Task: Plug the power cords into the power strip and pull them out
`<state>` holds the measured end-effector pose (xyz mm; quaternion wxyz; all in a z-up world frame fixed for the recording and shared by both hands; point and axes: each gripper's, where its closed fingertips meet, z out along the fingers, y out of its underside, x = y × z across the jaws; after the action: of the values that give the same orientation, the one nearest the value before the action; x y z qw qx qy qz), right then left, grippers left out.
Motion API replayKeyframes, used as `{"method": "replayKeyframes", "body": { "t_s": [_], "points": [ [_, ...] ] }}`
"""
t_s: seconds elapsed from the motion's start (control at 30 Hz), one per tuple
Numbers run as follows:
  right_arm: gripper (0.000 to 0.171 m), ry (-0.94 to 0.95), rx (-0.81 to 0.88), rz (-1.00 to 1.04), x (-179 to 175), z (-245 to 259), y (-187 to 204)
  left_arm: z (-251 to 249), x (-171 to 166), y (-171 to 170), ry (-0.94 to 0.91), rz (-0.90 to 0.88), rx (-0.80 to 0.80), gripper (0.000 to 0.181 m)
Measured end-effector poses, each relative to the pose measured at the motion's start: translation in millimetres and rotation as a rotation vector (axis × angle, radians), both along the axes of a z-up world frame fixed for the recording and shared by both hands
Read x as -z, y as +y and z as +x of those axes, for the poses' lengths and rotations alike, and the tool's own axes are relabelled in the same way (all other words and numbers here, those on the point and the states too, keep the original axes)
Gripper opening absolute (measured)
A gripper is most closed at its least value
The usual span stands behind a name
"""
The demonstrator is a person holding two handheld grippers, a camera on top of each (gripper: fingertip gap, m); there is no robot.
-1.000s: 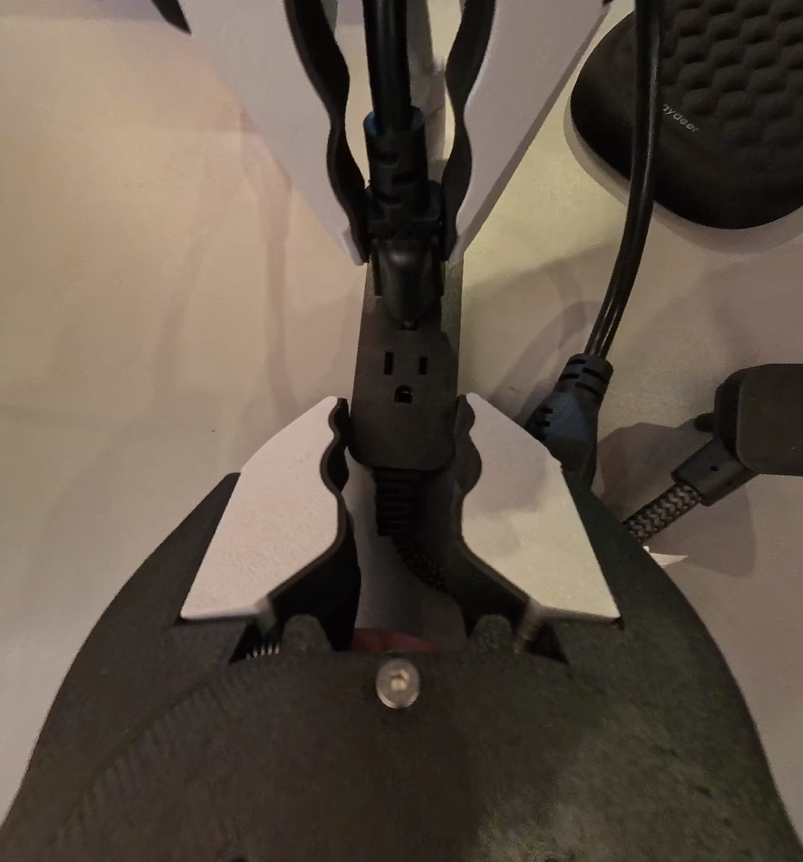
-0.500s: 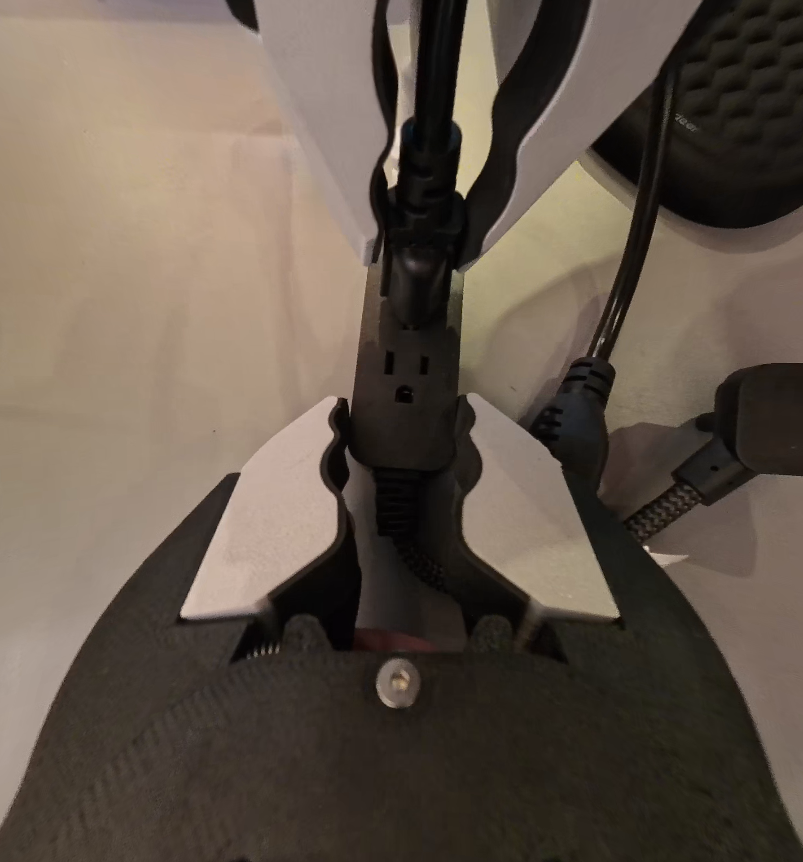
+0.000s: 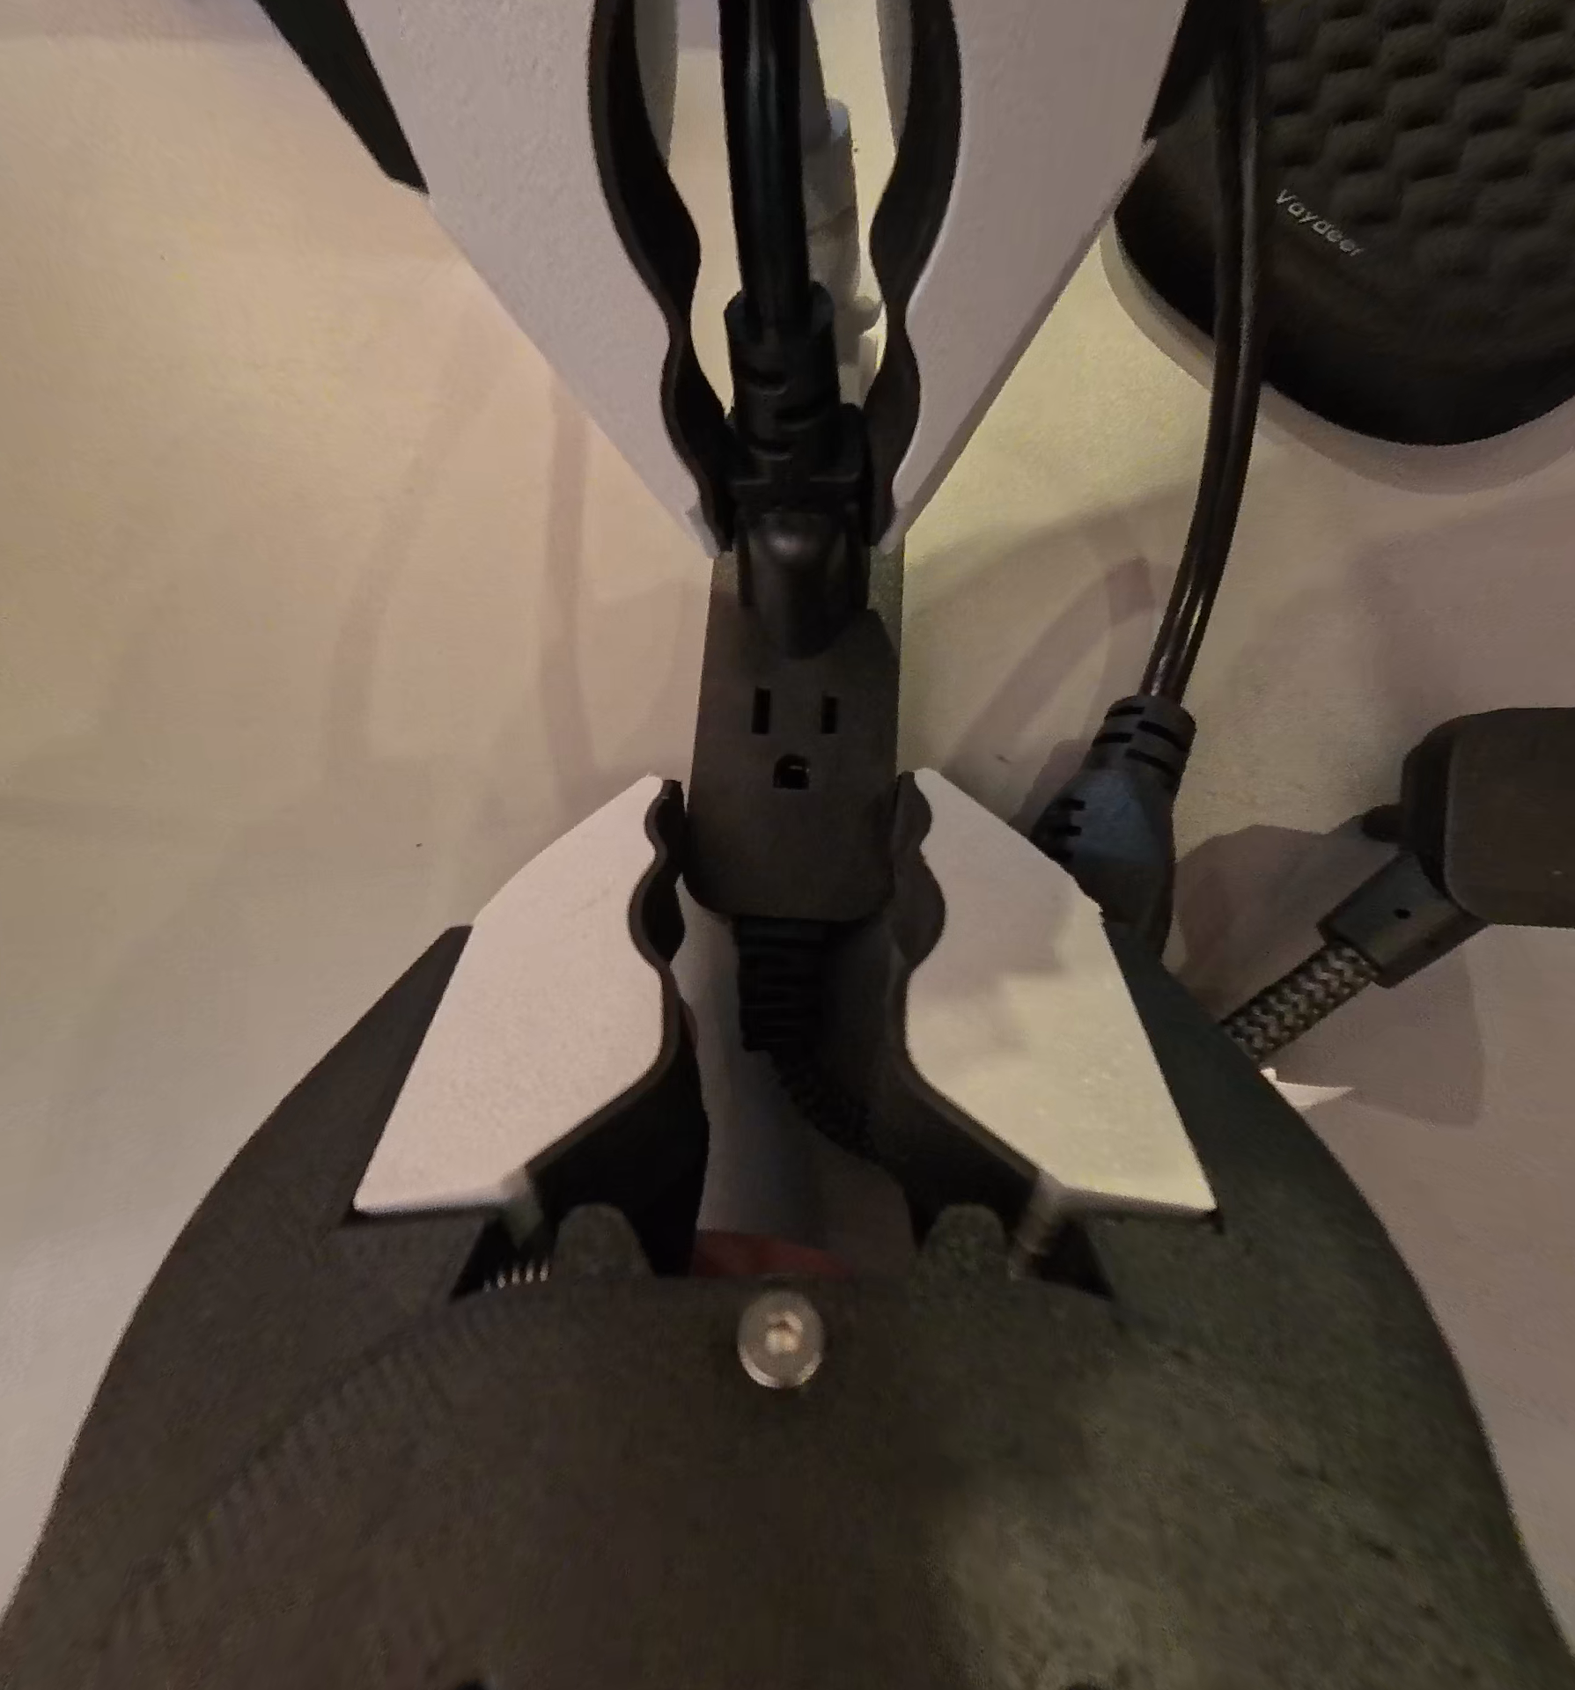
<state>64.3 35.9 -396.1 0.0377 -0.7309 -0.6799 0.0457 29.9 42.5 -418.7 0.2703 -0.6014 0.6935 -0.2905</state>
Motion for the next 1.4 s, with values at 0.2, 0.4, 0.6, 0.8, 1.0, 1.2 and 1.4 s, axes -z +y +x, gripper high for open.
{"method": "replayKeyframes", "body": {
  "t_s": [0.2, 0.4, 0.6, 0.8, 1.0, 1.2, 1.4],
  "points": [
    [0.022, 0.006, 0.000, 0.002, 1, -1, 0, 0, 0, 0, -0.002, 0.003, -0.004, 0.043],
    [0.023, 0.002, -0.016, 0.047, 2, -1, 0, 0, 0, 0, -0.002, 0.006, -0.003, 0.043],
    [0.024, -0.003, -0.015, 0.104, 2, -2, 1, 0, 0, 1, -0.004, 0.016, -0.005, 0.043],
    [0.025, -0.006, -0.026, 0.166, 3, -2, 2, 0, 0, 1, -0.007, 0.027, -0.011, 0.043],
    [0.026, -0.004, -0.044, 0.177, 4, -2, 3, 0, 0, 1, -0.005, 0.016, -0.014, 0.044],
    [0.035, 0.008, -0.052, 0.241, -5, -1, 13, 2, 0, 5, -0.006, 0.037, -0.059, 0.044],
    [0.041, 0.202, 0.022, 0.364, -60, -1, 18, 4, 0, 11, -0.003, 0.039, -0.166, 0.043]
  ]
}}
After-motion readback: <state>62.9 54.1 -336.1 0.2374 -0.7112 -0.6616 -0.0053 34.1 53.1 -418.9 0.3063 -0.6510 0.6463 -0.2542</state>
